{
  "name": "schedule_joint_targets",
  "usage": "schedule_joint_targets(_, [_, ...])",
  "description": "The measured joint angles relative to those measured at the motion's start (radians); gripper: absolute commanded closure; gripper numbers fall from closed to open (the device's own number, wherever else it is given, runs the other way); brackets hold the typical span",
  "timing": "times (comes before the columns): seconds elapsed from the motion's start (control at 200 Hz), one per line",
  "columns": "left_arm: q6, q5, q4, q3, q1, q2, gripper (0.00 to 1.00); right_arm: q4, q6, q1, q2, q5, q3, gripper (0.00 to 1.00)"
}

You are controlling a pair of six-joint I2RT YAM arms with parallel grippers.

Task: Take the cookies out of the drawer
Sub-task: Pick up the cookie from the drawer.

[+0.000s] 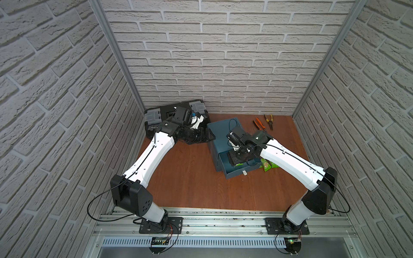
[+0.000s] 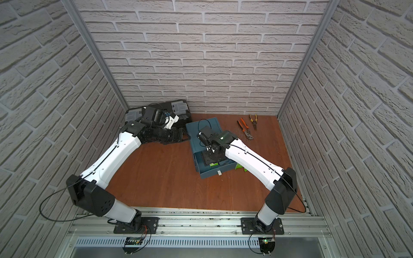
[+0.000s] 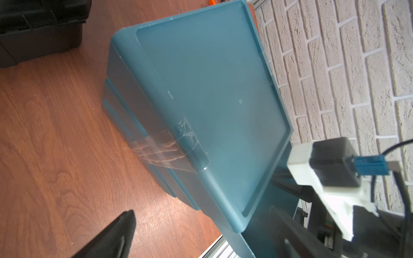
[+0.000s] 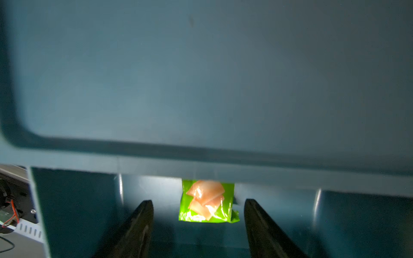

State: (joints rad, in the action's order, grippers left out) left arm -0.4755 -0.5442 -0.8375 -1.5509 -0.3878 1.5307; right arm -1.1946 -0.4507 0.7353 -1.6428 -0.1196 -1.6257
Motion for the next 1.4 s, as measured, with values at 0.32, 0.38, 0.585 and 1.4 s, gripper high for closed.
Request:
schedule_joint_targets(0.32, [0.000, -0.003, 0.000, -0.019, 0.000, 0.032, 0.02, 0.005, 0.055, 0.000, -0.047, -0.021, 0.024, 0.31])
schedule_joint_targets(0.38, [0.000, -0.003, 0.000, -0.023, 0.000, 0.034, 0.01, 0.009, 0.061, 0.000, -0.052, -0.017, 0.038, 0.32])
schedule_joint_targets(0.585, [0.000, -0.004, -0.001, -0.046, 0.000, 0.045, 0.02, 0.025, 0.068, 0.001, -0.053, -0.007, 0.042, 0.38])
schedule_joint_targets(1.4, [0.000, -0.030, 0.000, -0.159, -0.026, 0.146, 0.01, -0.014, 0.116, 0.002, 0.024, 0.006, 0.038, 0.62])
